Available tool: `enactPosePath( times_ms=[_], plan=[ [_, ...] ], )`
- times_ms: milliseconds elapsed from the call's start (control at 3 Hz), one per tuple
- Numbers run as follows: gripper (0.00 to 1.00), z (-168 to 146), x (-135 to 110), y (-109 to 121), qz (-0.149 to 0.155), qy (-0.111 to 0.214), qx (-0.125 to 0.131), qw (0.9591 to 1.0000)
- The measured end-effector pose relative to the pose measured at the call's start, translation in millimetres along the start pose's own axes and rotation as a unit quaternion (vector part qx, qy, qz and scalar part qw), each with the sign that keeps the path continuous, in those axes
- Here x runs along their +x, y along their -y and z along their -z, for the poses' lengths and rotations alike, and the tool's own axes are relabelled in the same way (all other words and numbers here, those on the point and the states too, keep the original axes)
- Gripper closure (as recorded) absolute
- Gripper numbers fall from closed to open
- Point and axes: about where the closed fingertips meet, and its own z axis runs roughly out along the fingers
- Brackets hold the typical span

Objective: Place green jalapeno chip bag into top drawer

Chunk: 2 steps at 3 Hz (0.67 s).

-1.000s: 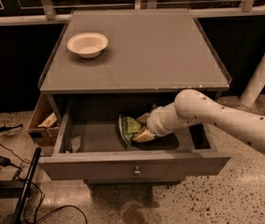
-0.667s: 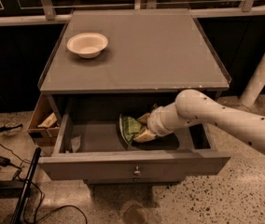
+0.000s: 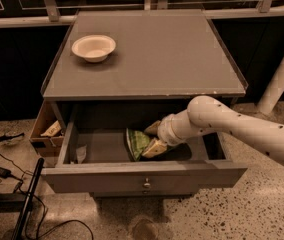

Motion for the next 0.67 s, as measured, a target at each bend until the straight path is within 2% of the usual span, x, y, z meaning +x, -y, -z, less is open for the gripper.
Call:
enactPosePath(
  times_ms=[333,667],
  plan=[
    [0.0,-0.4,-0.1,-0.3,0.0,0.0,0.0,1.0],
    [0.0,-0.4,-0.1,-0.3,0.0,0.0,0.0,1.0]
  ],
)
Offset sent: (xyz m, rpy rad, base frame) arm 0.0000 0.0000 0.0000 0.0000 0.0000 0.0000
